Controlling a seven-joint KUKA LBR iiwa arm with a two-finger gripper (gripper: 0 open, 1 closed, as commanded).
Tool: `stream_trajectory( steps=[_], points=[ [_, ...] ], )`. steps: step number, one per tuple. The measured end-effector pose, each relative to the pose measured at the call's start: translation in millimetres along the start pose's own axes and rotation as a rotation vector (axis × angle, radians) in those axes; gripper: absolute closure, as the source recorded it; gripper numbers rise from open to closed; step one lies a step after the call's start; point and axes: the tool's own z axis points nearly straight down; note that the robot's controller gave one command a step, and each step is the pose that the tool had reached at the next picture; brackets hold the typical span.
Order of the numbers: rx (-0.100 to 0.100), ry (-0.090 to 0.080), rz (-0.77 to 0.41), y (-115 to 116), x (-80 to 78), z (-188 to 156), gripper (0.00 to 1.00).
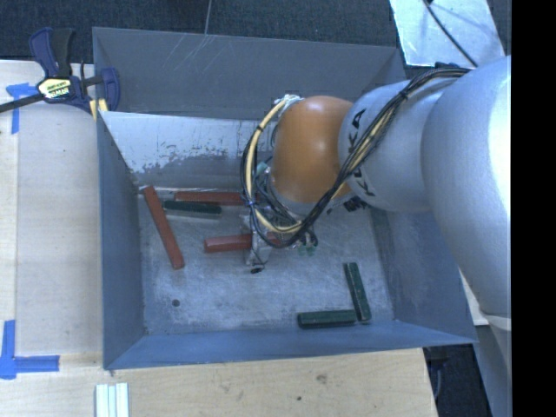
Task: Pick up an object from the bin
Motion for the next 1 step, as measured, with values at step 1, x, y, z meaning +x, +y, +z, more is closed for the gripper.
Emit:
stream_trajectory(
  steps=[1],
  points=[
    [0.000,0.011,0.000,0.0,2.8,-19.7,1.00]
  ],
)
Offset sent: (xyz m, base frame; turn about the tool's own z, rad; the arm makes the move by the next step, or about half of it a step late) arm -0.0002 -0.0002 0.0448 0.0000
